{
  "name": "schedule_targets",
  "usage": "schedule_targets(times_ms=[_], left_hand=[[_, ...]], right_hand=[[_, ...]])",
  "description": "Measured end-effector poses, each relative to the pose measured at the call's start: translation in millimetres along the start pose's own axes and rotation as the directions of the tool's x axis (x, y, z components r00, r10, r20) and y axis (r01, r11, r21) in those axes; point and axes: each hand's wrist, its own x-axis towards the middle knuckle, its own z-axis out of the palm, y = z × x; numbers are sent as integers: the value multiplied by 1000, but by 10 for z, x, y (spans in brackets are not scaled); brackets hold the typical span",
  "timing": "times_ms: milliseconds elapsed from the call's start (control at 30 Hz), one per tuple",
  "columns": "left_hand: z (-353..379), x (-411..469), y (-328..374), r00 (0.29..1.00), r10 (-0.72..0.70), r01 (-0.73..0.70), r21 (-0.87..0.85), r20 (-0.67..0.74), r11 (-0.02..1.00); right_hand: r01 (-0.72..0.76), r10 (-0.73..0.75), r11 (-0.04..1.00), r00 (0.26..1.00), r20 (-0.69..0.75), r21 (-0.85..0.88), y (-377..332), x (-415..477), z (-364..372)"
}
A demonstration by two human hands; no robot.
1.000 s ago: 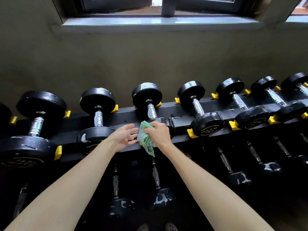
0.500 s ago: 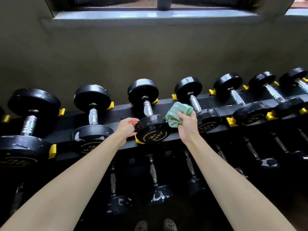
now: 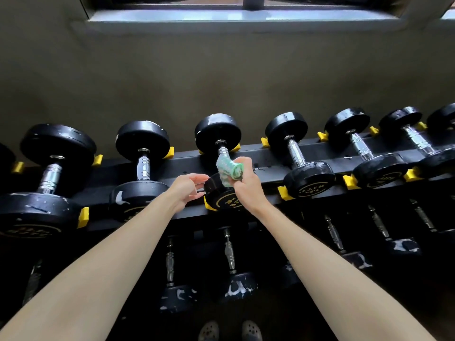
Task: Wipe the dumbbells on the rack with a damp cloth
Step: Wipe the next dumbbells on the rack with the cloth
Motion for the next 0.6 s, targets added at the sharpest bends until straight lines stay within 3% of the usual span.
schedule_targets(times_ms=[267,367,433,500,600], left_hand=[[-20,-44,-2,999,-3,5,-41,39,999],[-12,-63,-2,999,6,-6,-14,35,1000],[16,-74,22,1000,9,-9,-23,23,1000],[71,-67,61,999,33,-33,17,-37,999],[229,-48,121,975,182,-152,221,-125,963]], right_hand=[[115,-49,966,961,273,-232,17,-167,44],[107,-32,965,954,298,-240,80,-256,59],[11,16,992,975,220,-124,153,-318,12],[-111,103,988,992,77,105,229,-355,-92],[-219,305,875,942,-140,432,409,-345,-316]])
